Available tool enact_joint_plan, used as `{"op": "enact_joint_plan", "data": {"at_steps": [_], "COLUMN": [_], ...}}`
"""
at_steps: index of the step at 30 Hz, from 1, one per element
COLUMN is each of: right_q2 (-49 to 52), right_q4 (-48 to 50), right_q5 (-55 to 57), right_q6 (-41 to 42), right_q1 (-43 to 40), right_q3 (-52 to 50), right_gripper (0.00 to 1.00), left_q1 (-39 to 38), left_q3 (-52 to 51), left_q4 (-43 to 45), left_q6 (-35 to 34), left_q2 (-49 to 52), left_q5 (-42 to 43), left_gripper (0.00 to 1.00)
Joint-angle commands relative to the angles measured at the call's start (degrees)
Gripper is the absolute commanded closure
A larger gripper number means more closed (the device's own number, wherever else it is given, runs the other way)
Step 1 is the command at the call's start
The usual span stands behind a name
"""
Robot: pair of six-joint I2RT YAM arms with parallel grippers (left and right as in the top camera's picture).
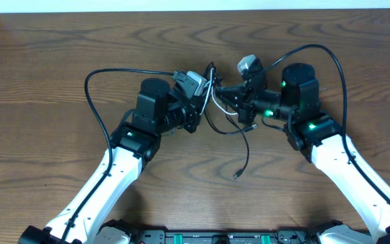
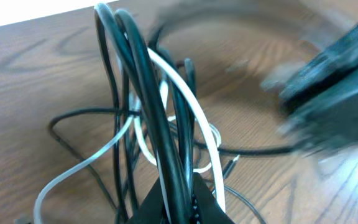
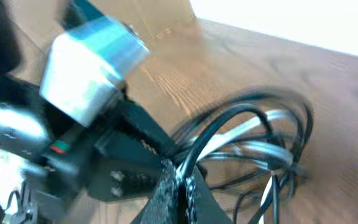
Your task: Untangle cables
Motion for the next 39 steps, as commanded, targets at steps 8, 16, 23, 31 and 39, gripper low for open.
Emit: {"op": "enact_joint_plan", "data": {"at_steps": [8, 16, 23, 31, 39], "right_q2": [-1.31, -1.31, -1.31, -1.31, -1.31], "right_q4": [17.79, 0.96, -7.87, -17.35, -18.23], "right_q5": [-17.62, -6.01, 9.29, 17.33, 17.07], "right_q6": [-0.42, -3.34, 2.03, 2.23, 2.21], "right_q1": [-2.82, -3.13, -6.60, -7.91, -7.89], "right_q3": [0.48, 0.48, 0.48, 0.48, 0.48], "right_gripper": [0.99, 0.99, 0.99, 0.64, 0.58], "left_q1": [-0.07, 0.00, 0.00, 0.00, -0.02], "left_q3": [-0.15, -0.15, -0.15, -0.15, -0.15], "left_q4": [-2.56, -2.80, -3.61, -3.43, -0.37], "left_q6": [0.81, 0.83, 0.81, 0.76, -0.57], "left_q2": [-0.28, -0.28, -0.28, -0.31, -0.35], "left_q5": [-5.49, -7.04, -11.52, -11.45, -10.60], "left_gripper": [0.92, 0.92, 0.92, 0.92, 0.92]}}
